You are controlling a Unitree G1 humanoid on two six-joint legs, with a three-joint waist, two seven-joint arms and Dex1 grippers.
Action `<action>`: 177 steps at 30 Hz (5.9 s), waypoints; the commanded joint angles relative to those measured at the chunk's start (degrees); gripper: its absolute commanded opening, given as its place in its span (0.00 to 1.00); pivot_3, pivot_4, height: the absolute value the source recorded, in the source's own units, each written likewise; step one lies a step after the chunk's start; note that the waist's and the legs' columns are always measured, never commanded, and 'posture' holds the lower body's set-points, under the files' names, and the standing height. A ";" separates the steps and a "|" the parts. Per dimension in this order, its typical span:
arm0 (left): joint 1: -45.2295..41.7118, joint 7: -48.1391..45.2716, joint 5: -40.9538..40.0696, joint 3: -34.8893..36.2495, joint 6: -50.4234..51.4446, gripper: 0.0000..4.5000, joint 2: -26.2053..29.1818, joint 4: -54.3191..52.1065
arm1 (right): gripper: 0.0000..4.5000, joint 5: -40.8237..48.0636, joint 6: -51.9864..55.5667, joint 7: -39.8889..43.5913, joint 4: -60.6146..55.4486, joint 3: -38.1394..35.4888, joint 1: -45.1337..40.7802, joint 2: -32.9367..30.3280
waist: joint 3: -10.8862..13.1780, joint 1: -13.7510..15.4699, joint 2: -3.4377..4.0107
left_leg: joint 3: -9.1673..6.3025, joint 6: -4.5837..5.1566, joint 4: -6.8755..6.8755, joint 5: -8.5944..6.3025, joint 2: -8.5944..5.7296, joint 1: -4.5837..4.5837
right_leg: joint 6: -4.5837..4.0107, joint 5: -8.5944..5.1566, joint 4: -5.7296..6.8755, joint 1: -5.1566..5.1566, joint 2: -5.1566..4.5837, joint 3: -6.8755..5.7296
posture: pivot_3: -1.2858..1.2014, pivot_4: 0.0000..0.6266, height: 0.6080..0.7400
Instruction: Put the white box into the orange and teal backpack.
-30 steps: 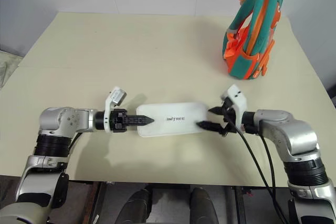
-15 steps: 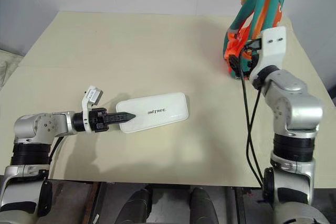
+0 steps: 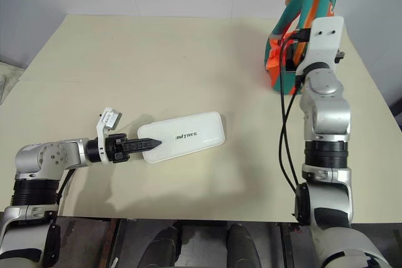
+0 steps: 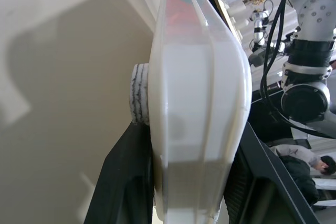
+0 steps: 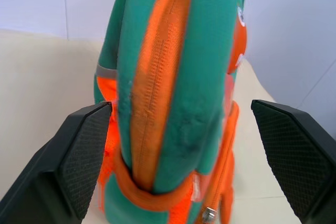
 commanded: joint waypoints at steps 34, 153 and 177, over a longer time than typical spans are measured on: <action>-1.82 1.28 -1.15 -3.07 -2.91 0.28 -1.45 1.89 | 0.00 2.29 10.60 17.89 -22.49 -8.04 20.10 -21.60 | -0.01 0.76 0.07 | -0.01 -0.01 0.08 0.04 -0.03 -0.84 | 0.03 -0.03 0.10 -0.81 0.01 0.01 | 0.52 0.24 1.00; 14.49 -4.52 -16.65 22.04 -15.28 0.28 10.10 -19.04 | 0.06 67.54 37.80 65.47 -25.76 -1.46 16.23 -30.70 | -0.06 0.55 -0.04 | 0.19 0.12 0.25 0.20 0.08 -0.80 | -0.08 0.31 -0.03 -0.79 0.00 0.09 | 0.52 0.24 1.00; -7.91 -9.69 -11.67 9.49 -22.46 0.28 8.42 -6.67 | 0.06 63.33 34.41 67.58 -30.36 -3.18 27.40 -32.75 | -0.05 0.55 -0.05 | 0.19 0.15 0.32 0.18 0.06 -0.82 | 0.02 0.35 -0.01 -0.75 0.04 0.09 | 0.52 0.24 1.00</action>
